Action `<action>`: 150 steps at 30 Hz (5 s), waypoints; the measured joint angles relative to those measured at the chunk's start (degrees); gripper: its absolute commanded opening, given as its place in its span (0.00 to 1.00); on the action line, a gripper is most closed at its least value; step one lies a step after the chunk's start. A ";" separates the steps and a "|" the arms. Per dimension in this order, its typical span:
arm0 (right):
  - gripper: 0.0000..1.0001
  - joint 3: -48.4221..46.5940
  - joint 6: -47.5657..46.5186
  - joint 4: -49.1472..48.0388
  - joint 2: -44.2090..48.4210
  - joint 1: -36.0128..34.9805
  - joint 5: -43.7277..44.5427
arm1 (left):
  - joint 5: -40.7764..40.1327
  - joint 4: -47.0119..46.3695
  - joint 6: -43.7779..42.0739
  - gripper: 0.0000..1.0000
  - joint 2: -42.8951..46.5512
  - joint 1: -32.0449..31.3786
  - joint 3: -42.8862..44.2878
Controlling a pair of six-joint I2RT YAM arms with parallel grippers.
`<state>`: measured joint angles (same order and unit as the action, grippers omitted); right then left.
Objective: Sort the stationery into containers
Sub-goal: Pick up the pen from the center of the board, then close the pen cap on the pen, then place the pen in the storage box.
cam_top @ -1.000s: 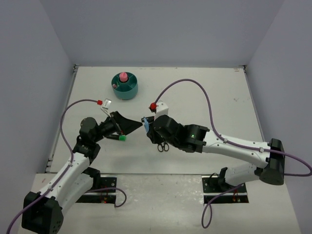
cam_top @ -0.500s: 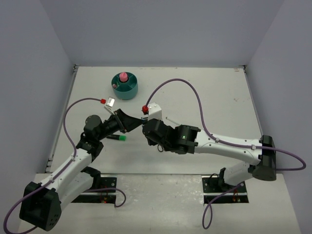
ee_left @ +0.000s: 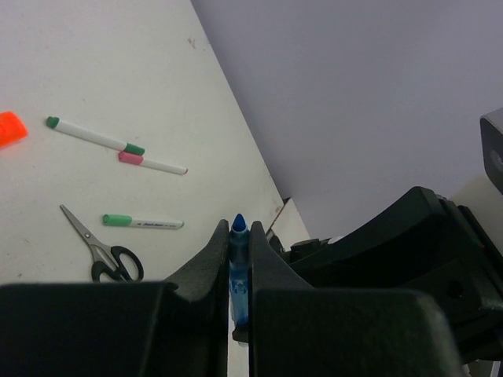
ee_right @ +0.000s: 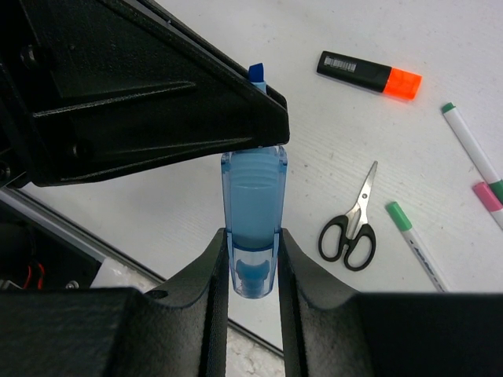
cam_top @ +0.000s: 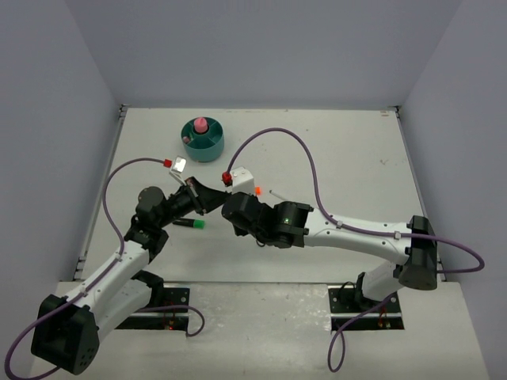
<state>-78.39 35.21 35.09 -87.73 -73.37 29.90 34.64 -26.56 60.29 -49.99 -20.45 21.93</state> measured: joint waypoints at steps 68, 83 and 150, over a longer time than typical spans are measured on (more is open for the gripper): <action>0.00 22.64 13.02 -41.42 5.72 20.19 -53.57 | 2.86 -10.54 5.10 0.15 4.61 1.80 -6.78; 0.00 27.87 7.81 -43.94 9.69 20.47 -57.48 | -6.94 15.74 -13.90 1.00 12.25 0.79 10.67; 0.00 -5.02 -5.32 -17.73 0.71 20.11 -69.78 | -6.07 -25.82 0.29 0.00 9.17 -4.78 -2.18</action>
<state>-83.41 29.89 17.37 -87.02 -53.26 -39.88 28.57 -52.37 60.58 -40.82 -25.23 19.76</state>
